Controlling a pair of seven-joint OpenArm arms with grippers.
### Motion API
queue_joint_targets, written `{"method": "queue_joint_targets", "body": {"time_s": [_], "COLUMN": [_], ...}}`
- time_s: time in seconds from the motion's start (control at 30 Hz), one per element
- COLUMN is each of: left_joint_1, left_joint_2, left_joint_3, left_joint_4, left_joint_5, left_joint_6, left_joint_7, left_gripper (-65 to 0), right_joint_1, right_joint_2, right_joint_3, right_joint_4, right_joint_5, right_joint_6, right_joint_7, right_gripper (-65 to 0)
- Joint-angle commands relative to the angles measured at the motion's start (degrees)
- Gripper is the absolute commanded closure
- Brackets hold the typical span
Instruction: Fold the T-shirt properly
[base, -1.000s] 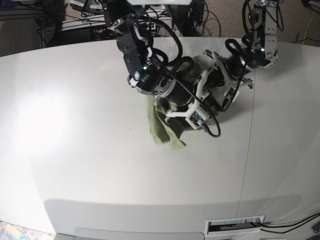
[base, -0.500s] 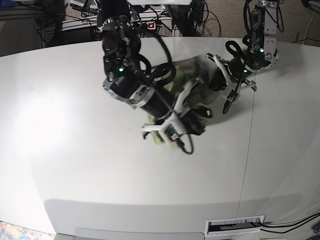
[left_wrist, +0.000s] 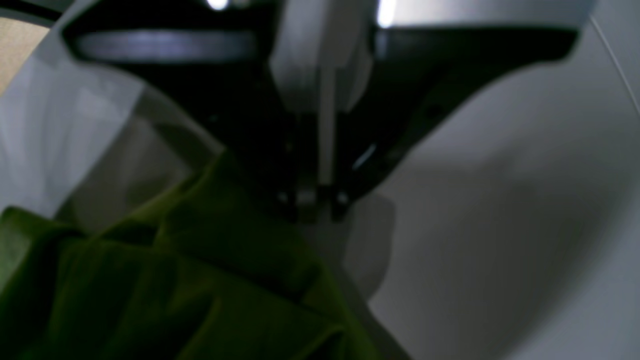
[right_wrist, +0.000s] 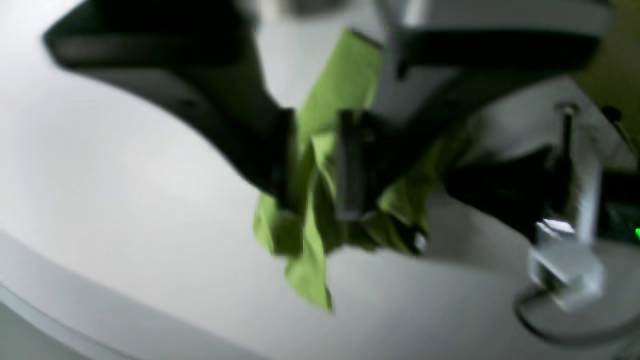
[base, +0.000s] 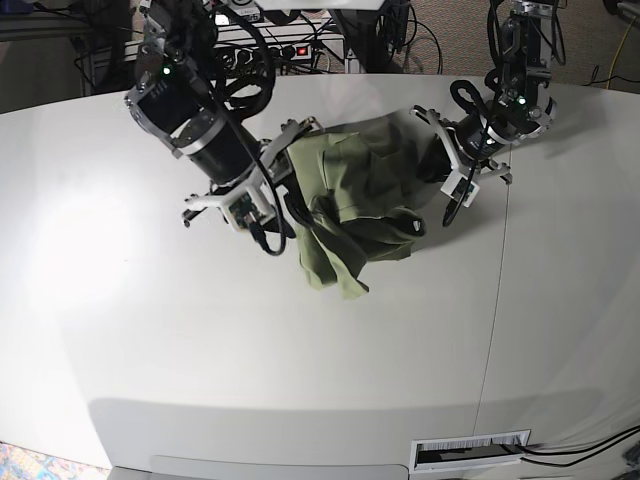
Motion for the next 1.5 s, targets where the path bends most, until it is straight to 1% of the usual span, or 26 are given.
{"method": "queue_joint_targets", "body": {"time_s": [0.0,0.1,0.33,0.4,0.53,0.57,0.7,0.97,1.27,1.47], "left_joint_1": [0.2,0.2,0.2,0.2,0.2,0.2,0.2,0.2,0.2,0.2], "left_joint_2": [-0.3,-0.3,-0.3,-0.3,-0.3,-0.3,-0.3,-0.3,-0.3,-0.3], "left_joint_3": [-0.1,-0.1,-0.1,-0.1,-0.1,-0.1,-0.1,-0.1,-0.1,-0.1], "left_joint_4": [0.1,0.1,0.1,0.1,0.1,0.1,0.1,0.1,0.1,0.1], "left_joint_5": [1.9,1.9,1.9,1.7,1.7,1.7,1.7,1.7,1.7,1.7], "left_joint_6": [0.3,0.3,0.3,0.3,0.3,0.3,0.3,0.3,0.3,0.3], "left_joint_7": [2.2,2.1,2.1,2.1,2.1,1.9,1.0,1.1,0.6,0.7], "left_gripper": [-5.0,-5.0,-5.0,-5.0,-5.0,-5.0,-5.0,-5.0,-5.0,-5.0], "right_joint_1": [0.4,0.4,1.5,2.1,2.3,2.3,2.3,3.0,4.7,4.7], "right_joint_2": [0.8,3.4,7.9,8.2,8.2,8.2,8.2,8.2,8.1,8.0], "right_joint_3": [0.4,0.6,0.5,0.5,0.2,-0.2,-2.9,-6.6,-7.4,-10.7], "right_joint_4": [0.8,0.1,-5.6,-7.4,-9.0,-9.0,-9.2,-13.3,-17.1,-17.4], "right_joint_5": [-1.0,-5.8,-6.0,-6.0,-1.8,-1.7,-2.9,-5.6,-5.0,-5.0], "right_joint_6": [-0.2,-0.2,-0.2,-0.2,-0.1,-0.1,0.3,0.3,0.3,0.3], "right_joint_7": [1.6,3.2,6.7,7.0,6.5,6.5,6.1,7.9,10.5,9.8], "right_gripper": [-18.7,-18.7,-18.7,-18.7,-18.7,-18.7,-18.7,-18.7,-18.7,-18.7]}}
